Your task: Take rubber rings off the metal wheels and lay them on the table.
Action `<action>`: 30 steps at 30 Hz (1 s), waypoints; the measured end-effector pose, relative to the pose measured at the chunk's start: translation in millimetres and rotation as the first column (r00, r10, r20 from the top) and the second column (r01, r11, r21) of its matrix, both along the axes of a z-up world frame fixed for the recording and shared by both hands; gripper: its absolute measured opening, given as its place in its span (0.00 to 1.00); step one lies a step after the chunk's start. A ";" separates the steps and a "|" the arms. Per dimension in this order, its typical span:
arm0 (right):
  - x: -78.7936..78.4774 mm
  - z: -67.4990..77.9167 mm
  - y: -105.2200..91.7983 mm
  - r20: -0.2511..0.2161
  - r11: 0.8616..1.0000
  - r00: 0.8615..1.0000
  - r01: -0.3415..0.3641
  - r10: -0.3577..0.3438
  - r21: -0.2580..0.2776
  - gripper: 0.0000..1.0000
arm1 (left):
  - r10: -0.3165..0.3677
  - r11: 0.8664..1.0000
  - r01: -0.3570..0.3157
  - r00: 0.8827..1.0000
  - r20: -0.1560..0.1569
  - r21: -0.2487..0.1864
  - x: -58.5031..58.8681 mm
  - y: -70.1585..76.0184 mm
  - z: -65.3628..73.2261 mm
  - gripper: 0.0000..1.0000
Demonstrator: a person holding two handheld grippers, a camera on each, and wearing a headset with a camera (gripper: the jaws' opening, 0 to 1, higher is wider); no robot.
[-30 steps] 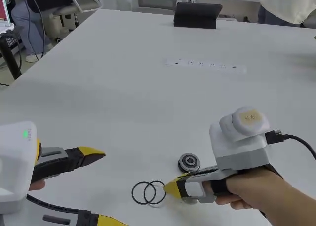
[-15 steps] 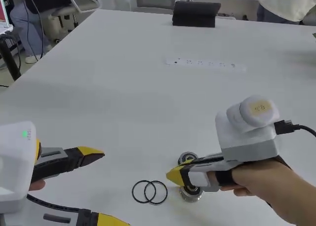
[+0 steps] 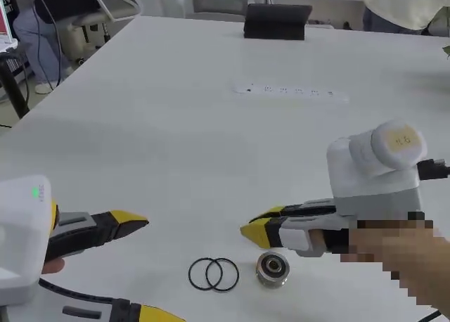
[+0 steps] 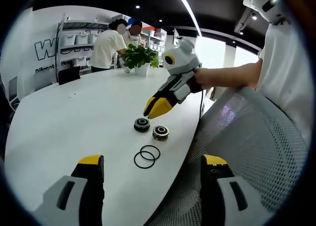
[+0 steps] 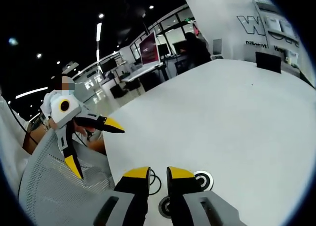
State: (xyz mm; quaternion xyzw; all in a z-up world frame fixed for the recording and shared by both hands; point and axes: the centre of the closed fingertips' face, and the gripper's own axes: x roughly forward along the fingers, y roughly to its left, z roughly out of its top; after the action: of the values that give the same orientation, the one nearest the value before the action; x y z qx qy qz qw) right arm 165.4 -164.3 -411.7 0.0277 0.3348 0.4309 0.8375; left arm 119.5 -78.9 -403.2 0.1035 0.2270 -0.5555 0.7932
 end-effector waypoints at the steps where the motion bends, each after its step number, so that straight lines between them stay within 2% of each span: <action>1: 1.4 3.3 -0.9 0.013 1.000 1.000 0.000 0.000 0.008 0.11 | -0.001 1.000 0.001 1.000 -0.001 0.000 -0.2 -0.1 -0.2 0.78; 10: 10.2 21.8 -7.1 0.070 0.999 0.997 0.006 -0.010 0.048 0.15 | 0.000 1.000 0.000 1.000 0.000 -0.018 -0.4 -1.5 2.8 0.78; 13: 16.9 32.4 -11.6 0.107 0.998 0.994 0.012 -0.018 0.056 0.16 | 0.001 1.000 -0.001 1.000 -0.001 -0.025 -0.3 -1.8 3.6 0.78; 17: 22.7 40.7 -18.8 0.122 0.997 0.992 0.029 -0.038 0.071 0.16 | -0.004 1.000 0.004 1.000 0.000 -0.025 -0.8 -2.1 3.6 0.78; 25: 24.3 44.6 -30.6 0.149 0.998 0.988 0.026 -0.033 0.054 0.18 | -0.012 1.000 0.012 1.000 -0.003 -0.028 -2.1 -3.5 3.6 0.79; 30: 27.4 40.6 -42.1 0.151 0.998 0.987 0.045 -0.052 0.051 0.20 | -0.015 1.000 0.015 1.000 -0.004 -0.023 -2.6 -3.6 3.3 0.79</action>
State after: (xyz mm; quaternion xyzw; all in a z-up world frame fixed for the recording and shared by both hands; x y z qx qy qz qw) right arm 192.8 -206.5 -371.1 0.0225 0.2588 0.4189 0.8701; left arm 117.0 -82.5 -399.9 0.0951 0.2216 -0.5642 0.7896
